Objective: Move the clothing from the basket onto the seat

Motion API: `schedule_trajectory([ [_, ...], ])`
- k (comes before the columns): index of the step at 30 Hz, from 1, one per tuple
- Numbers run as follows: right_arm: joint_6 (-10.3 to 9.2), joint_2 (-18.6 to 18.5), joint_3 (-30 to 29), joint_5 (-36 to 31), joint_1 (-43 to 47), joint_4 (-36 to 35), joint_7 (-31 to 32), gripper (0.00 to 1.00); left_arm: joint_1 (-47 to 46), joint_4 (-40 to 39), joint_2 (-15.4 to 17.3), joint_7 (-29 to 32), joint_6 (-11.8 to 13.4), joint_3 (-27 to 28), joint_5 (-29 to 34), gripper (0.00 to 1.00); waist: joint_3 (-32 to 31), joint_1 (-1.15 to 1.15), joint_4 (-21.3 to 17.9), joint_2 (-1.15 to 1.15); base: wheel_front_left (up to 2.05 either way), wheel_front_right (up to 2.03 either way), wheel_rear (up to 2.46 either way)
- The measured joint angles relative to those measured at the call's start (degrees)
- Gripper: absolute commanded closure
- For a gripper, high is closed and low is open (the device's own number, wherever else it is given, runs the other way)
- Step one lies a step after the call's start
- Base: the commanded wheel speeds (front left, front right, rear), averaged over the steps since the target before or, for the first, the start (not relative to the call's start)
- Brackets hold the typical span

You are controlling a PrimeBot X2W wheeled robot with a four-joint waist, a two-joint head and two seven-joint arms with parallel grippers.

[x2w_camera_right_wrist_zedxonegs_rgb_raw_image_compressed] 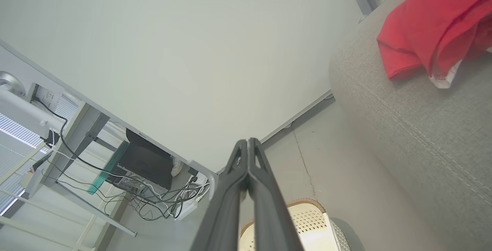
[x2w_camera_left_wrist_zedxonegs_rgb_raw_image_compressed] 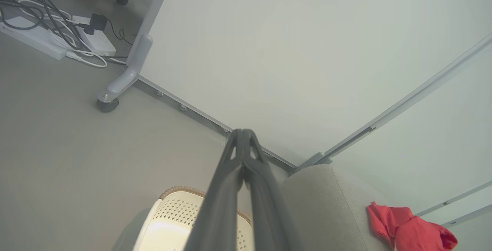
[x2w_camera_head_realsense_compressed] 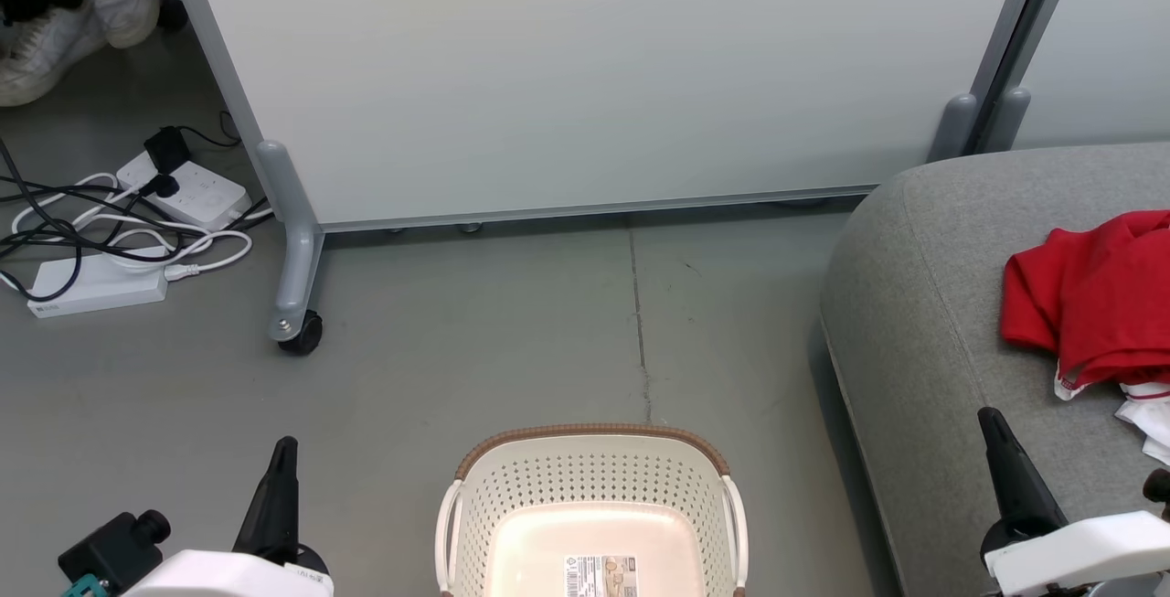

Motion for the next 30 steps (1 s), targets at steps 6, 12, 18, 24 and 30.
schedule_trajectory([
  [6, 0.00, -0.04, -0.48, 4.39, -0.70, 0.81, 0.08, 1.00, -1.01, 0.64, -0.63, 1.00, -0.90, 0.92, -3.77, 1.00, 0.12, 0.00, -0.01, 0.00, 0.00, 0.00, 0.00],
  [12, 0.00, -0.05, -0.96, 8.42, -1.10, 1.49, 0.57, 1.00, -1.74, 1.24, -1.34, 1.96, -1.67, 1.81, -7.34, 1.00, 0.25, 0.00, -0.02, 0.00, 0.00, 0.00, 0.00],
  [18, 0.00, -0.07, -1.52, 12.27, -1.73, 2.13, 0.74, 1.00, -2.36, 1.81, -1.94, 2.98, -2.58, 2.69, -10.70, 1.00, 0.37, 0.00, -0.04, 0.00, 0.00, 0.00, 0.00],
  [24, 0.00, -0.07, -2.03, 15.85, -2.05, 2.83, 1.10, 1.00, -3.42, 2.33, -2.46, 3.91, -3.30, 3.50, -13.91, 1.00, 0.49, 0.00, -0.05, 0.00, 0.00, 0.00, 0.00],
  [30, -0.04, -0.07, -2.49, 19.30, -2.63, 3.38, 1.29, 1.00, -4.05, 2.86, -3.09, 4.68, -4.04, 4.32, -16.94, 1.00, 0.62, 0.00, -0.06, 0.00, 0.00, 0.00, 0.00],
])
